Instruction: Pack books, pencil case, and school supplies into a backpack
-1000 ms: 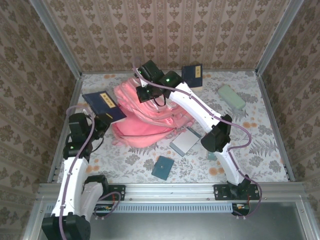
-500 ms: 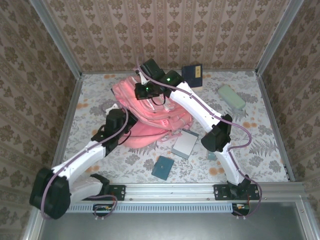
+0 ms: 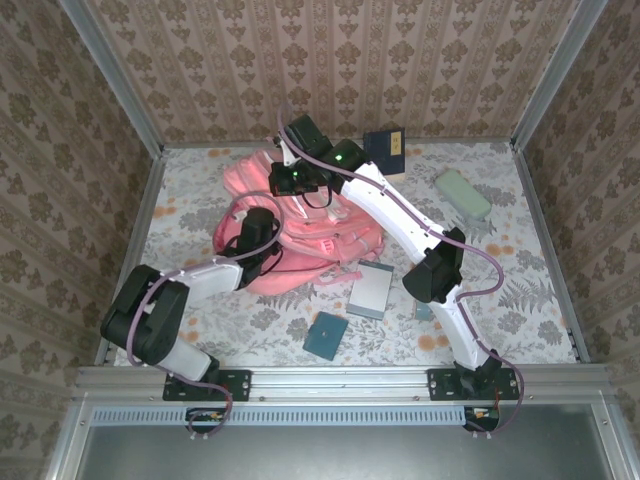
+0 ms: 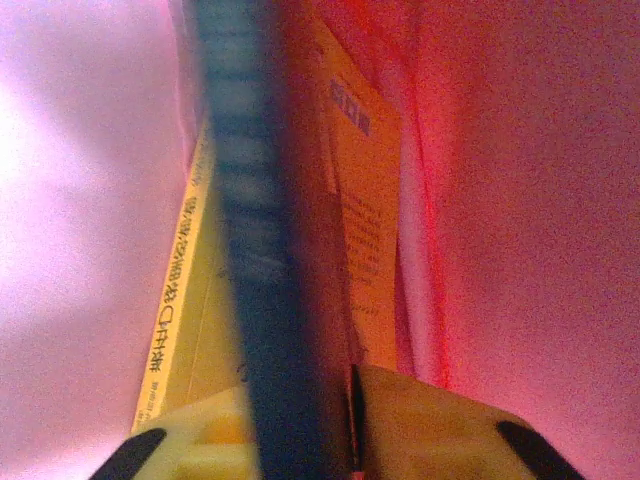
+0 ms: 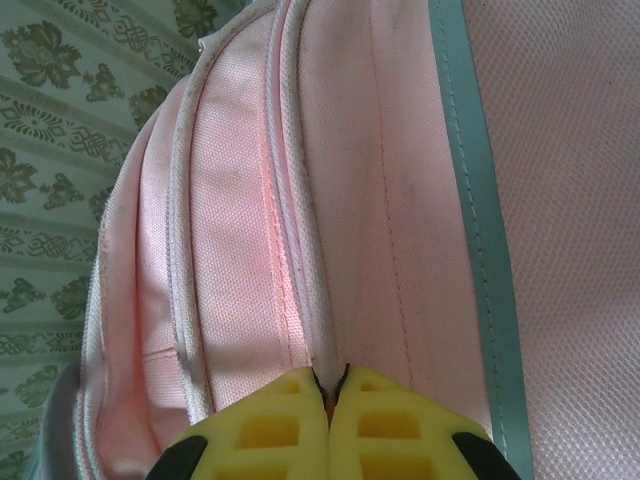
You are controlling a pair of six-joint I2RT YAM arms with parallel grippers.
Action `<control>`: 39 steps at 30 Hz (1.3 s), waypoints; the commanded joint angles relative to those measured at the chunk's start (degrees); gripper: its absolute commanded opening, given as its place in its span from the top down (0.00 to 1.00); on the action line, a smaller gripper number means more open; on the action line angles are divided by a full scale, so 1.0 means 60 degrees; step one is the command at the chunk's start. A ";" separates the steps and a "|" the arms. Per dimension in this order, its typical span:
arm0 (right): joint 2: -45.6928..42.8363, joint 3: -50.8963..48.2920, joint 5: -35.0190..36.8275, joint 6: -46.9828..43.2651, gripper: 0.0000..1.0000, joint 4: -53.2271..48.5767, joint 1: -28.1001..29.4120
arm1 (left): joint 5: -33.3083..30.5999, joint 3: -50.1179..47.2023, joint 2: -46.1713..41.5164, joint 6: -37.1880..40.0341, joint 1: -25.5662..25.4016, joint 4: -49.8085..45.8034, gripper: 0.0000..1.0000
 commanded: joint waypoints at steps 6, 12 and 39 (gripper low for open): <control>-0.0814 0.0038 -0.0686 0.0183 1.00 0.1005 0.0079 | -0.0175 0.0992 -0.0433 0.0312 -0.0114 -0.2297 0.18; -0.0801 -0.0064 -0.0729 0.0197 1.00 0.1122 0.0056 | 0.0000 0.2098 -0.0179 0.1515 0.0076 -0.4451 0.11; -0.0956 -0.0911 -0.0686 -0.0506 0.70 0.0770 -0.0009 | 0.0437 0.2333 -0.0258 0.3402 0.0867 -0.4944 0.13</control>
